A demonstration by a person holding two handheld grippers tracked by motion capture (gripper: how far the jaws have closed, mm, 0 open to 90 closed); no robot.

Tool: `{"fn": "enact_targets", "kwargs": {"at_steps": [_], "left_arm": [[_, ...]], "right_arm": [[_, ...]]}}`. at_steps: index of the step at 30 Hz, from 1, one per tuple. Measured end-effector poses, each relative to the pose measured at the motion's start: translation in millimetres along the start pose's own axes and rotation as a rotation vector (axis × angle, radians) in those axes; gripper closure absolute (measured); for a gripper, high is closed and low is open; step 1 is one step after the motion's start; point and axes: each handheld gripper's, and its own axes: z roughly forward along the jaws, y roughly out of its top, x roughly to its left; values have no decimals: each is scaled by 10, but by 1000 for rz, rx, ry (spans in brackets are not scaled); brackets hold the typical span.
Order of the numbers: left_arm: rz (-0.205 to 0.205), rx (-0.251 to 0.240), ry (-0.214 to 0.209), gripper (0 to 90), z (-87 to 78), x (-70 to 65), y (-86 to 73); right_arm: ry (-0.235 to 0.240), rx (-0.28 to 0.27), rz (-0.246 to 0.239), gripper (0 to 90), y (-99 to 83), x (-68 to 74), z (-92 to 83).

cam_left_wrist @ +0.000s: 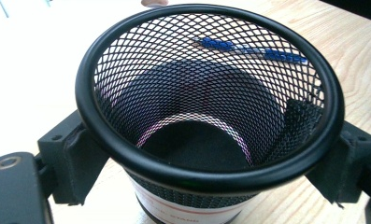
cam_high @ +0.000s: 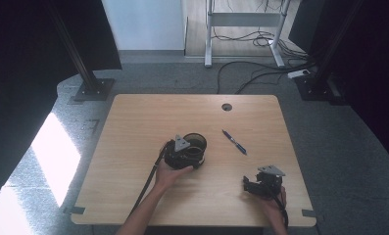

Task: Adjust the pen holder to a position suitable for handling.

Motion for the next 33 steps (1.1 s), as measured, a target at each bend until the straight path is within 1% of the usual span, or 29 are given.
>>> {"fn": "enact_targets", "kwargs": {"at_steps": [4, 8, 10, 11, 14, 15, 19, 21, 22, 23, 24, 25, 26, 27, 30, 33], "left_arm": [[0, -2, 11, 110, 34, 3, -13], [1, 1, 14, 110, 62, 2, -26], [2, 12, 17, 110, 79, 1, -40], [-3, 14, 17, 110, 99, 0, -61], [-8, 14, 13, 109, 111, 5, -84], [-16, 9, 10, 109, 115, 7, -93], [-17, 8, 5, 102, 103, 11, -108], [-10, -15, 31, 74, 61, -1, -112], [-10, -15, 31, 55, 61, -1, -112], [-8, -28, 33, 43, 30, -2, -109], [-13, -48, 27, 29, -14, 4, -104], [-12, -54, 27, 17, -36, 7, -101], [-12, -54, 27, 16, -36, 7, -101], [-14, -60, 8, 16, -74, 12, -100], [-11, -66, 1, 16, -119, 12, -100], [-18, -65, -3, 16, -191, 17, -98]], "right_arm": [[0, 0, -1, 109, 0, 0, 0], [0, 0, 0, 109, 0, 0, 0], [0, 0, 0, 108, 0, 0, 0], [-1, 0, 0, 108, 0, -1, 0], [-1, 1, 1, 108, 0, -1, 0], [-1, 1, 1, 108, 0, -1, 0], [-2, 1, 2, 108, 0, -1, -1], [-2, 1, 2, 108, 0, -1, 0], [-2, 1, 2, 108, 0, -1, 0], [-1, 1, 2, 108, 0, -1, 0], [-2, 1, 2, 108, 0, 0, -1], [-2, 1, 2, 108, 0, -1, 0], [-2, 1, 2, 108, 0, -1, 0], [-2, 1, 2, 108, 0, -1, 0], [-2, 1, 2, 108, 0, 0, 0], [-2, 1, 3, 108, 0, -1, 0]]}}
